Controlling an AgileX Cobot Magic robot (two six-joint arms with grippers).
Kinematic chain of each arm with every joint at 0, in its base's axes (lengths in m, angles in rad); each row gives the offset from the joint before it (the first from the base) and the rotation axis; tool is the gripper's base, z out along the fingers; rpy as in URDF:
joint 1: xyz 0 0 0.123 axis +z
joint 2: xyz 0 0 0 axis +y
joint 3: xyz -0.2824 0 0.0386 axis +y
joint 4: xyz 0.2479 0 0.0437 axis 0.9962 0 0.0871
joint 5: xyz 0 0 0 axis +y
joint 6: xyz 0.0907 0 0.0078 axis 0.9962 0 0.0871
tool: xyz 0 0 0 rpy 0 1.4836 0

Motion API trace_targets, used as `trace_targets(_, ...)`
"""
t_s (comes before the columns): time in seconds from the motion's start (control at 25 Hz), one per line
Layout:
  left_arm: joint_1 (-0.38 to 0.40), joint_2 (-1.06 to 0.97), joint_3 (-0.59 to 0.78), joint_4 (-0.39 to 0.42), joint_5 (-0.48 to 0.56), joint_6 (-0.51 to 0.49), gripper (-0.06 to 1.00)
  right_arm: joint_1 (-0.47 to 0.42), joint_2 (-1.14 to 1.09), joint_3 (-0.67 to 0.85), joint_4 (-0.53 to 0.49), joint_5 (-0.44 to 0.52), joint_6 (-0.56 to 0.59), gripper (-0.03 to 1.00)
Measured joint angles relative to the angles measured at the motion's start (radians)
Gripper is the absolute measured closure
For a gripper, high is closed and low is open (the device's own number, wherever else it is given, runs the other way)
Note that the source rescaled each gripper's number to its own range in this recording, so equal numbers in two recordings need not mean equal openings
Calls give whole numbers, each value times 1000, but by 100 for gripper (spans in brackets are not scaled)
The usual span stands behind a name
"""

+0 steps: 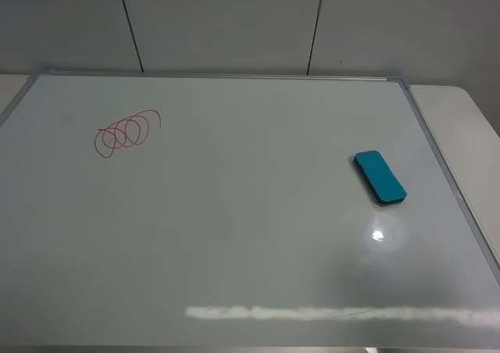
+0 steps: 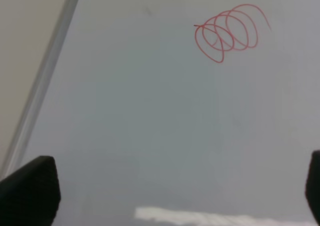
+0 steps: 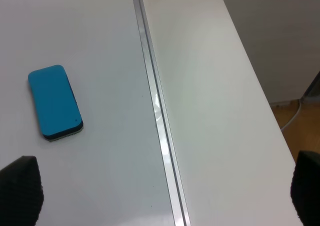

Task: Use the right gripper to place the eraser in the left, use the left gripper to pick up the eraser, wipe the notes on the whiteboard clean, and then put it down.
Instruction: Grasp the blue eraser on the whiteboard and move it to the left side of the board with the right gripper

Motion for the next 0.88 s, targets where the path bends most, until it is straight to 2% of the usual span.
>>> trace_targets(0.48, 0, 0, 0, 0, 0, 0, -5, 0, 0, -3, 6, 0, 0, -3)
trace_targets(0.64, 0, 0, 0, 0, 0, 0, -5, 0, 35, -91, 7, -1, 0, -3)
trace_targets(0.88, 0, 0, 0, 0, 0, 0, -5, 0, 264, -311, 6, -17, 0, -3)
